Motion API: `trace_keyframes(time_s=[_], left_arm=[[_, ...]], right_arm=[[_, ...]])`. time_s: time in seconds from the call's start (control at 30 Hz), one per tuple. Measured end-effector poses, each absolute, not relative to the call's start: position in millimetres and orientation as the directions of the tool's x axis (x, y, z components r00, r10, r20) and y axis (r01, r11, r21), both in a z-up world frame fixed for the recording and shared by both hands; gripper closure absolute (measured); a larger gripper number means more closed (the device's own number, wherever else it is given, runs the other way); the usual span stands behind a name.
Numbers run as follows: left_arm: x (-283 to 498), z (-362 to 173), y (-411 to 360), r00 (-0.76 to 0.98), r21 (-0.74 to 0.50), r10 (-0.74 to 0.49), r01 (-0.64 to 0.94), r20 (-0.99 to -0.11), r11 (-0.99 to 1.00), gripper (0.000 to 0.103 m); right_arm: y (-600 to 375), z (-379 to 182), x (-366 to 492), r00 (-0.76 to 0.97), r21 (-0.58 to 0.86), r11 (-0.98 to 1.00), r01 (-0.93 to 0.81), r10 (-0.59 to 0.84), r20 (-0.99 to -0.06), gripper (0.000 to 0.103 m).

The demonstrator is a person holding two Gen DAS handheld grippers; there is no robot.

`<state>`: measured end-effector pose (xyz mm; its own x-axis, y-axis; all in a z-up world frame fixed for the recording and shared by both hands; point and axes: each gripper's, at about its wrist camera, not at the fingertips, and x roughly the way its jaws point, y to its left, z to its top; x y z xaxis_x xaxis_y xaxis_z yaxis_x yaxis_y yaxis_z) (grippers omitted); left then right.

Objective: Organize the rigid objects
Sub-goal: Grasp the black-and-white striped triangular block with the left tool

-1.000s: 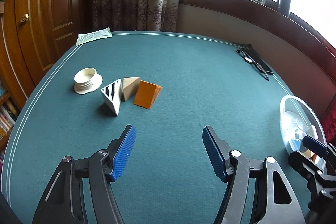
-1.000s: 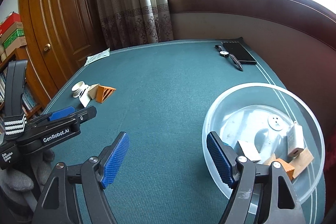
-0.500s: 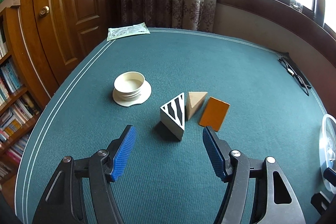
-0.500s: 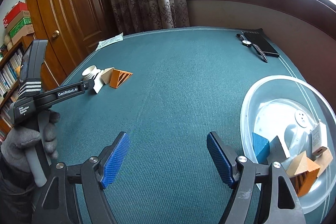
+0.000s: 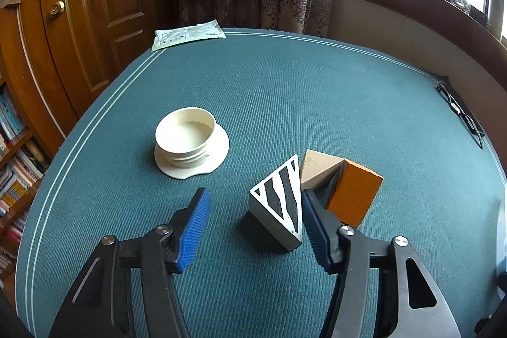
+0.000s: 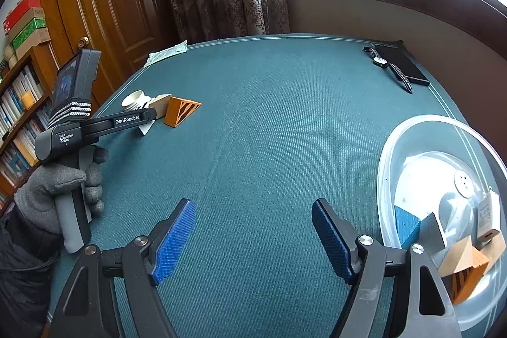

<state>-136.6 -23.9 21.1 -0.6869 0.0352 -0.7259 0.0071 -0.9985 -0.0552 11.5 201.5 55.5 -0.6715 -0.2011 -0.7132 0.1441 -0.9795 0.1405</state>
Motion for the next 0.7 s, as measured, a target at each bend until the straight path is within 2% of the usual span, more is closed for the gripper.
trace_keyframes(time_s=[0.07,0.13,0.2,0.43,0.7], left_arm=[[-136,21,-25,-0.689,-0.072,0.053,-0.002,-0.723,-0.997,0.054],[-135,22,-27,-0.691,-0.091,0.071,-0.008,-0.719,-0.996,0.067],[-133,23,-28,-0.695,-0.107,0.083,-0.009,-0.714,-0.994,0.072],[-120,27,-27,-0.717,-0.090,0.084,-0.030,-0.692,-0.996,0.073],[-109,30,-34,-0.730,-0.075,0.052,-0.002,-0.681,-0.997,0.073]], right_arm=[[198,55,9,-0.668,0.136,-0.979,0.150,-0.202,-0.716,0.024],[194,55,6,-0.665,0.132,-0.979,0.157,-0.204,-0.719,0.024],[189,55,2,-0.661,0.128,-0.978,0.167,-0.207,-0.721,0.024],[167,55,-22,-0.650,0.113,-0.972,0.206,-0.223,-0.727,0.024],[139,49,-64,-0.619,0.158,-0.961,0.226,-0.267,-0.738,0.024]])
